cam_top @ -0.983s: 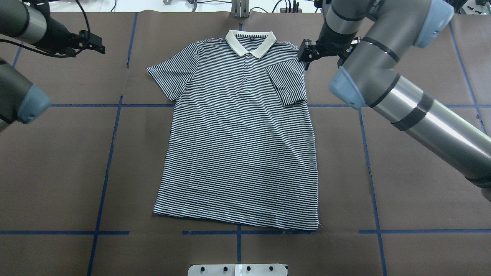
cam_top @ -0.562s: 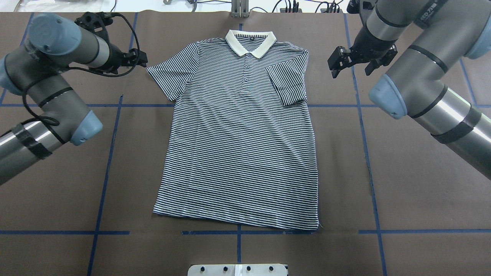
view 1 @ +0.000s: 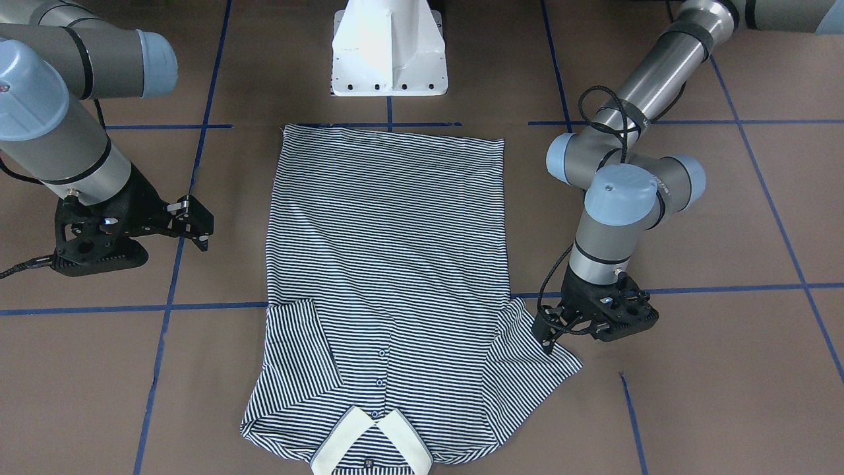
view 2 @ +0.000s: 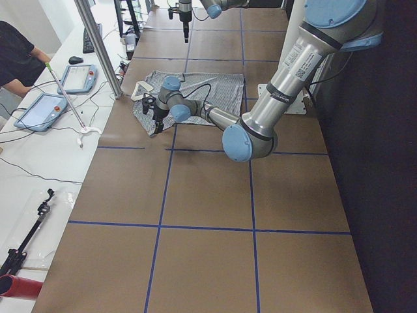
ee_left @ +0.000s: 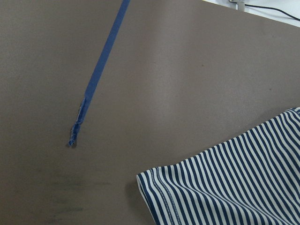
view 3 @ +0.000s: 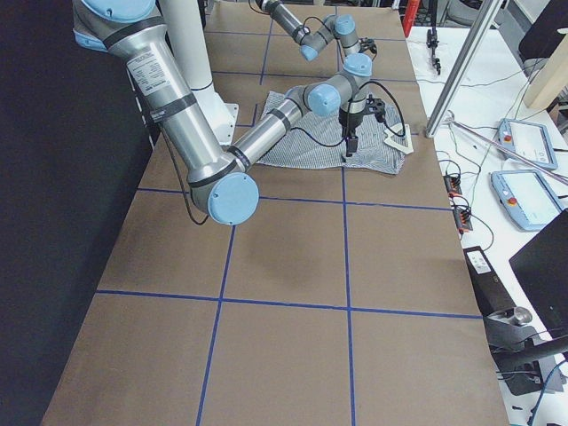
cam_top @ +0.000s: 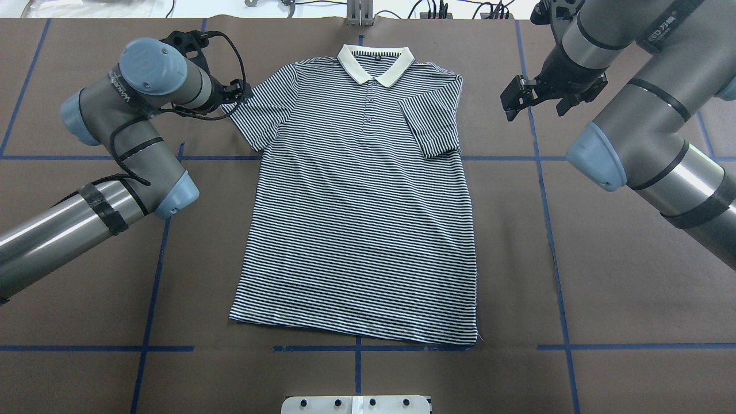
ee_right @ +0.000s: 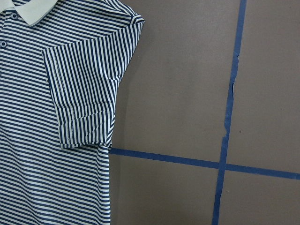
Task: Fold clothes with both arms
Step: 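Move the left gripper to the sleeve nearest it and grasp it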
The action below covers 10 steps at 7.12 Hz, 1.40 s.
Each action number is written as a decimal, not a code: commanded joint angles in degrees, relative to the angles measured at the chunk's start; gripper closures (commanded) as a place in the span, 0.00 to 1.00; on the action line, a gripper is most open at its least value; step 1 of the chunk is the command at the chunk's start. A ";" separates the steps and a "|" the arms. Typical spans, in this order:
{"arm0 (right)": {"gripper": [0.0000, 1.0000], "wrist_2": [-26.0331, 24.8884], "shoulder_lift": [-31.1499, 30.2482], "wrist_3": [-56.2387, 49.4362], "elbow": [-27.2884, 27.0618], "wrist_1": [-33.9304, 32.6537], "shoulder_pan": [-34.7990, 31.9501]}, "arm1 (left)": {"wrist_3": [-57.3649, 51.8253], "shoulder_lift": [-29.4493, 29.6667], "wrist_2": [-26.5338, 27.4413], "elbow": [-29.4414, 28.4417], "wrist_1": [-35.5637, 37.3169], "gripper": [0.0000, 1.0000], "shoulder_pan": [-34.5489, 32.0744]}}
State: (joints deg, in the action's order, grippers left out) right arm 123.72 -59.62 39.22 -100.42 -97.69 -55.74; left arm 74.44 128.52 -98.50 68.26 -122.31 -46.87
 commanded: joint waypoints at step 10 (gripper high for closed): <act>0.00 1.26 0.47 0.59 1.37 0.13 0.19 | -0.26 2.61 3.67 -7.53 -2.76 0.13 1.61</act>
State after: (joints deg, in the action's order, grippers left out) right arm 124.96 -59.18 39.81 -99.36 -97.71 -55.58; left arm 74.18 131.19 -95.03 60.75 -125.07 -45.17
